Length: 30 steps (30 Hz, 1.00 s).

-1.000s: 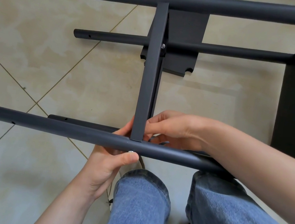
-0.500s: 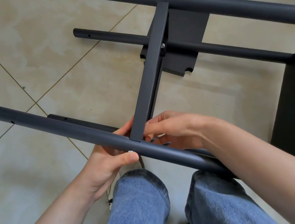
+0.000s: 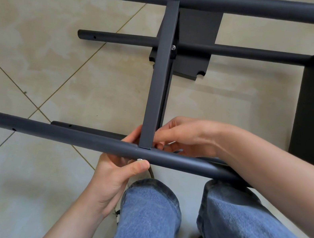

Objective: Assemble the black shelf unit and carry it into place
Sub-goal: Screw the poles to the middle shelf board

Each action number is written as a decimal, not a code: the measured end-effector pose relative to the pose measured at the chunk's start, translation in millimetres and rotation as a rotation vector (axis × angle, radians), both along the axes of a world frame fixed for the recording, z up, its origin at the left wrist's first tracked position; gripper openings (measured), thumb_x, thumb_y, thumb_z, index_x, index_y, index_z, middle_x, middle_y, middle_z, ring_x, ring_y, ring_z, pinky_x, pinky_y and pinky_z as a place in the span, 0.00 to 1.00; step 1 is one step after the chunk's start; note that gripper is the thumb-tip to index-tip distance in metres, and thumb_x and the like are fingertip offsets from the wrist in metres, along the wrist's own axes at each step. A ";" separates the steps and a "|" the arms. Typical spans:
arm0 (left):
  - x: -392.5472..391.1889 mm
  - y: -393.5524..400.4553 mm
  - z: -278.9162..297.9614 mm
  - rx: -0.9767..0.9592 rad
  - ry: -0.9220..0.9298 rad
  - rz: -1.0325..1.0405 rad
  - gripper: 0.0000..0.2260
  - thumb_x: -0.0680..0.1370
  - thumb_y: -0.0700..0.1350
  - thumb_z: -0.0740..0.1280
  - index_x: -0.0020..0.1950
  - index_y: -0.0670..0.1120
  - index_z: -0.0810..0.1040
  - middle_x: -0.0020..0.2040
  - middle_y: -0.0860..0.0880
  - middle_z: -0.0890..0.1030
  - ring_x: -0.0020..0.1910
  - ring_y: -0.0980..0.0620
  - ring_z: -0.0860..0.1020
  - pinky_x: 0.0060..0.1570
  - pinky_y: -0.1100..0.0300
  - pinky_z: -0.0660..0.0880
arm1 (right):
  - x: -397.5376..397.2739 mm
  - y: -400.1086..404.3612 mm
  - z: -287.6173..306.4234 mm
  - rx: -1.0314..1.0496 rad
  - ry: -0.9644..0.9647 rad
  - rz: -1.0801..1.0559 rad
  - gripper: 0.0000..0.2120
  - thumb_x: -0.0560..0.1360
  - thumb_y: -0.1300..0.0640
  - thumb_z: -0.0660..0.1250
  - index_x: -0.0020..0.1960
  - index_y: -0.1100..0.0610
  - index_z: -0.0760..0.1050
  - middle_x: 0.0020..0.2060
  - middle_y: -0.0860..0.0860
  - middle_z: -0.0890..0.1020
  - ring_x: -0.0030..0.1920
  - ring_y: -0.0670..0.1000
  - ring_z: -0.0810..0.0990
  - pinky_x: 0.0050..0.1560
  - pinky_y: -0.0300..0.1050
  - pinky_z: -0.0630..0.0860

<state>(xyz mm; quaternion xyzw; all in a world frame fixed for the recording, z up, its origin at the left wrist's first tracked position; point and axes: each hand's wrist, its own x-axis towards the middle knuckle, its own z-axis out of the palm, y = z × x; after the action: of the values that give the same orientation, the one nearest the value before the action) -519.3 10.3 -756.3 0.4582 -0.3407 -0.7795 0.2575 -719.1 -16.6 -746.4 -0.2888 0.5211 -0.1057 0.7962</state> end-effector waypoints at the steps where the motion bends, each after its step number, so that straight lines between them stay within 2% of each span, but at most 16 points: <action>1: 0.6 -0.1 -0.3 -0.002 0.000 0.006 0.30 0.61 0.41 0.82 0.63 0.54 0.83 0.57 0.43 0.85 0.58 0.49 0.83 0.54 0.64 0.78 | 1.8 0.6 -0.6 -0.005 0.001 -0.006 0.13 0.77 0.54 0.68 0.35 0.55 0.77 0.30 0.48 0.77 0.31 0.46 0.73 0.36 0.38 0.70; 4: 2.8 0.4 -2.0 -0.011 -0.010 0.008 0.33 0.64 0.39 0.77 0.69 0.51 0.77 0.59 0.41 0.84 0.61 0.45 0.82 0.56 0.62 0.78 | 5.6 2.6 -2.1 -0.021 -0.045 -0.041 0.14 0.78 0.53 0.68 0.33 0.52 0.78 0.32 0.49 0.76 0.33 0.47 0.73 0.38 0.40 0.71; 7: 1.2 2.7 -1.1 -0.032 -0.083 0.046 0.40 0.63 0.39 0.78 0.74 0.48 0.69 0.64 0.41 0.81 0.64 0.43 0.80 0.58 0.59 0.78 | 3.5 2.6 0.9 -0.031 -0.076 -0.062 0.10 0.77 0.53 0.69 0.39 0.55 0.81 0.36 0.52 0.78 0.35 0.48 0.75 0.40 0.41 0.73; 8: -0.2 4.2 0.3 -0.046 -0.121 0.078 0.40 0.62 0.37 0.79 0.73 0.48 0.69 0.64 0.43 0.82 0.63 0.43 0.81 0.59 0.58 0.78 | 1.7 2.6 1.4 -0.024 -0.082 -0.067 0.09 0.77 0.54 0.69 0.40 0.56 0.81 0.37 0.52 0.78 0.36 0.48 0.75 0.42 0.42 0.73; 10: -3.5 8.7 4.0 -0.111 -0.252 0.145 0.36 0.61 0.36 0.81 0.65 0.47 0.71 0.55 0.50 0.86 0.56 0.49 0.84 0.55 0.59 0.80 | -1.7 2.7 1.0 -0.011 -0.071 -0.073 0.08 0.78 0.56 0.68 0.42 0.57 0.81 0.38 0.52 0.79 0.38 0.49 0.75 0.45 0.44 0.72; 12: -5.8 15.5 11.1 -0.191 -0.448 0.208 0.36 0.55 0.46 0.86 0.57 0.49 0.72 0.45 0.56 0.86 0.46 0.59 0.84 0.45 0.68 0.79 | -2.7 3.0 -0.6 -0.010 -0.046 -0.084 0.08 0.79 0.58 0.66 0.44 0.60 0.79 0.37 0.52 0.80 0.39 0.50 0.74 0.49 0.47 0.69; 13: -6.8 18.3 15.2 -0.224 -0.557 0.250 0.34 0.53 0.54 0.83 0.53 0.51 0.72 0.42 0.56 0.84 0.41 0.63 0.82 0.40 0.73 0.76 | -2.3 3.0 -1.0 -0.014 -0.035 -0.089 0.07 0.79 0.59 0.65 0.45 0.61 0.79 0.38 0.53 0.79 0.40 0.51 0.74 0.50 0.48 0.68; 14: -8.4 20.0 20.0 -0.248 -0.669 0.282 0.33 0.51 0.60 0.80 0.49 0.53 0.70 0.40 0.54 0.81 0.38 0.63 0.80 0.37 0.75 0.72 | -1.4 2.8 -1.1 -0.020 -0.027 -0.091 0.07 0.79 0.59 0.65 0.46 0.62 0.79 0.39 0.54 0.78 0.42 0.52 0.73 0.50 0.49 0.67; 16: -9.3 22.7 25.5 -0.302 -0.834 0.297 0.34 0.49 0.65 0.76 0.45 0.54 0.64 0.43 0.49 0.72 0.38 0.56 0.73 0.37 0.73 0.69 | 0.3 2.9 -1.2 -0.030 -0.022 -0.097 0.06 0.79 0.59 0.66 0.48 0.63 0.78 0.42 0.57 0.77 0.44 0.55 0.71 0.51 0.50 0.66; 19: -6.1 22.1 29.5 -0.516 -0.928 0.288 0.35 0.53 0.63 0.79 0.49 0.53 0.63 0.49 0.49 0.65 0.46 0.47 0.68 0.49 0.64 0.69 | 1.2 3.4 -3.0 -0.027 -0.033 -0.121 0.06 0.78 0.60 0.67 0.44 0.62 0.79 0.42 0.58 0.77 0.47 0.57 0.71 0.52 0.50 0.67; 21: -0.5 17.4 32.4 -0.744 -0.979 0.220 0.35 0.54 0.61 0.80 0.52 0.54 0.67 0.52 0.55 0.62 0.53 0.50 0.67 0.56 0.60 0.65 | 1.1 3.8 -4.1 -0.028 -0.045 -0.119 0.06 0.78 0.61 0.67 0.43 0.62 0.78 0.41 0.58 0.77 0.46 0.57 0.71 0.52 0.50 0.67; 22: 2.7 12.9 34.4 -0.851 -1.013 0.156 0.34 0.54 0.64 0.79 0.52 0.54 0.70 0.53 0.57 0.62 0.56 0.51 0.66 0.58 0.59 0.63 | 1.0 3.9 -4.3 -0.027 -0.053 -0.117 0.06 0.78 0.61 0.67 0.43 0.62 0.79 0.41 0.57 0.77 0.45 0.56 0.71 0.52 0.50 0.67; 25: 10.6 -8.8 42.0 -1.066 -1.083 -0.135 0.29 0.59 0.69 0.74 0.51 0.52 0.80 0.55 0.55 0.68 0.58 0.48 0.67 0.58 0.55 0.60 | 0.0 2.9 -5.1 -0.014 -0.079 -0.133 0.08 0.78 0.61 0.67 0.41 0.60 0.80 0.39 0.55 0.79 0.40 0.52 0.74 0.49 0.47 0.71; 28: 15.2 -35.8 48.0 -1.153 -0.992 -0.459 0.27 0.64 0.68 0.68 0.51 0.48 0.84 0.51 0.54 0.79 0.57 0.47 0.72 0.60 0.51 0.64 | 0.1 1.4 -5.1 -0.007 -0.091 -0.149 0.09 0.78 0.61 0.67 0.40 0.58 0.82 0.37 0.53 0.80 0.38 0.50 0.75 0.47 0.44 0.72; 30: 16.1 -49.5 50.6 -1.115 -0.898 -0.578 0.27 0.65 0.67 0.70 0.51 0.47 0.85 0.48 0.57 0.80 0.56 0.50 0.75 0.63 0.46 0.69 | 0.4 1.5 -5.7 -0.003 -0.085 -0.154 0.09 0.77 0.61 0.68 0.40 0.58 0.82 0.37 0.53 0.80 0.39 0.51 0.75 0.49 0.46 0.71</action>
<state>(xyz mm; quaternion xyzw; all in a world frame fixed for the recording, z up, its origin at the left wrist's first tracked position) -503.3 -39.2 -705.7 0.4257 -0.8610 -0.2685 0.0735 -718.7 -15.1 -752.1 -0.2444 0.5072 -0.1797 0.8067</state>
